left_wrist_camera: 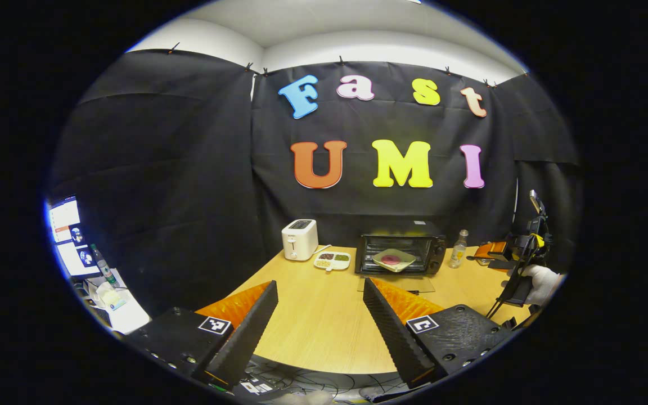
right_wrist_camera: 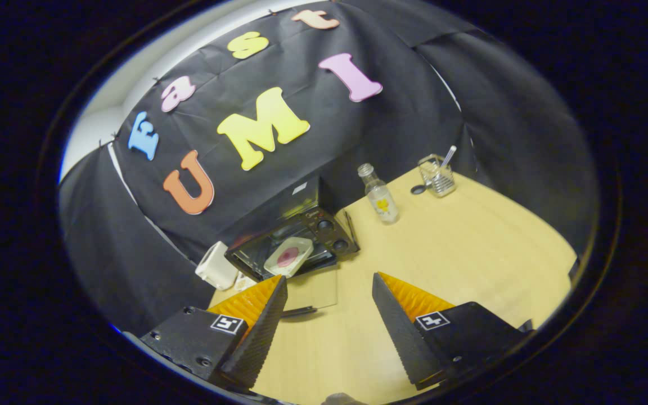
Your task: Open the electric oven with the left hand, put the food in, and close the electric oven.
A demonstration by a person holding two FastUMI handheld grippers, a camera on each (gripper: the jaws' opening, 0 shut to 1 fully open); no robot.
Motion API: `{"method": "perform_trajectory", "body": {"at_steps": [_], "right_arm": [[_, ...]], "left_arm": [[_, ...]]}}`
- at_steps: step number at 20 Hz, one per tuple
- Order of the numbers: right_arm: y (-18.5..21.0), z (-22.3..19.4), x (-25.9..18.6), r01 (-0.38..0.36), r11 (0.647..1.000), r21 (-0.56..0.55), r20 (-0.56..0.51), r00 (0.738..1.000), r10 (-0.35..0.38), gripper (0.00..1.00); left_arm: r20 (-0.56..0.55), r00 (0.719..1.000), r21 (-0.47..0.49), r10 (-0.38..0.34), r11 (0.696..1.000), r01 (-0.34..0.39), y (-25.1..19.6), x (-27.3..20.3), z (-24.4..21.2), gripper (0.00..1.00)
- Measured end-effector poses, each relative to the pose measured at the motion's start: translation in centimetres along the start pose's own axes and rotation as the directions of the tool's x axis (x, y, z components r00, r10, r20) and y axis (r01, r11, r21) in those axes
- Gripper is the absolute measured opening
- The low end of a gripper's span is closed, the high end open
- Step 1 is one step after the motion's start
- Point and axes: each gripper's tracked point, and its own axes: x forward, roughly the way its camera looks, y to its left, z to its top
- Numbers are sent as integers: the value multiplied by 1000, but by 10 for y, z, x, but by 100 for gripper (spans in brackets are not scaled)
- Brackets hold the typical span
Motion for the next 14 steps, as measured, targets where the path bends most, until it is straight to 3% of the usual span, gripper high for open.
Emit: {"method": "perform_trajectory", "body": {"at_steps": [5, 7, 8, 11, 14], "right_arm": [[-58, 18, -65, 51, 969, -242, 64, 997, -37, 94], [-74, 23, -79, 30, 950, -311, 55, 998, -14, 95], [-82, 27, -82, 32, 940, -340, 53, 998, -14, 100], [-101, 46, -88, 8, 903, -430, 44, 999, 12, 96], [-119, 60, -88, 5, 868, -497, 37, 999, 15, 100]], "left_arm": [[-38, 995, 33, -93, 995, 95, -66, 28, -22, 96], [-54, 992, 58, -113, 991, 117, -95, 47, -36, 96], [-71, 991, 62, -112, 991, 116, -108, 57, -46, 96], [-139, 982, 23, -127, 991, 131, -148, 82, -85, 97], [-207, 970, 64, -130, 987, 146, -175, 111, -119, 97]]}}
